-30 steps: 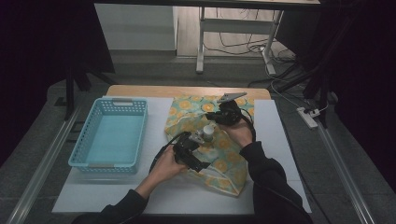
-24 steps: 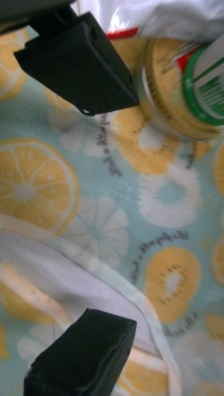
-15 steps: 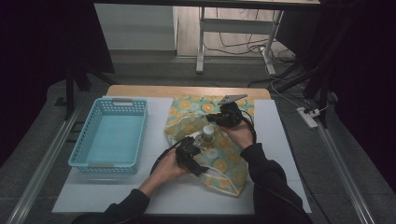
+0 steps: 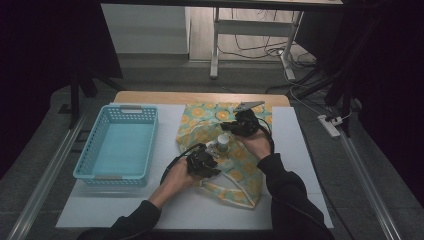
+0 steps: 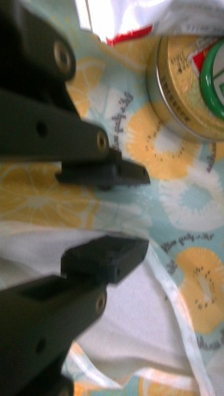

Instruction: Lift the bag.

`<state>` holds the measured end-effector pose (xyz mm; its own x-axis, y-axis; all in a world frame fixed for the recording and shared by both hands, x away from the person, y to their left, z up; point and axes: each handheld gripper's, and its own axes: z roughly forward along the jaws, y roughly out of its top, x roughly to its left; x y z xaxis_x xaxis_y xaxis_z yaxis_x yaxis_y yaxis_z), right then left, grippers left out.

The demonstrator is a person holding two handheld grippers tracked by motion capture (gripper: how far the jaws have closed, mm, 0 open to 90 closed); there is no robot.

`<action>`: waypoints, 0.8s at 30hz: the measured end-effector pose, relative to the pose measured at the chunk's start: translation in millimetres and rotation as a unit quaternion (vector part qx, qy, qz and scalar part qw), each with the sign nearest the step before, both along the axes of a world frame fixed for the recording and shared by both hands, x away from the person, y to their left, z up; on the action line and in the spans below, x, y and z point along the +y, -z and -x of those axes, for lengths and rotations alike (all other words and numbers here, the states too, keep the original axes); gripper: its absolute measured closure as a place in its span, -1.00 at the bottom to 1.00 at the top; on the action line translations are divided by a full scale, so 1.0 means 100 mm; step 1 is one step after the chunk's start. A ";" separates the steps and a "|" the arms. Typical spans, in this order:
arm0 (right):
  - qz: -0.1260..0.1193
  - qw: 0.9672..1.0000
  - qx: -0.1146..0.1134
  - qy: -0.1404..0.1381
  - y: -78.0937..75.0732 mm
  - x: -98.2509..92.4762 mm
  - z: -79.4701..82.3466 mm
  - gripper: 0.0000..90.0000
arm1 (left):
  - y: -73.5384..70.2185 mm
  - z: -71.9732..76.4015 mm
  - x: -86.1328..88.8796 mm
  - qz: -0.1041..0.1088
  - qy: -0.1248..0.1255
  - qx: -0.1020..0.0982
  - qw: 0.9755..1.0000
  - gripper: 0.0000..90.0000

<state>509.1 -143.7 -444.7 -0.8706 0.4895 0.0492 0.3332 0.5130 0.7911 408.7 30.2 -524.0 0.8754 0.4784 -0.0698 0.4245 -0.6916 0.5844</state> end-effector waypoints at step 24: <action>0.003 1.000 0.012 -0.007 -0.09 -0.01 0.01 1.00 | -0.20 -0.09 0.18 0.083 -0.049 0.056 0.994 1.00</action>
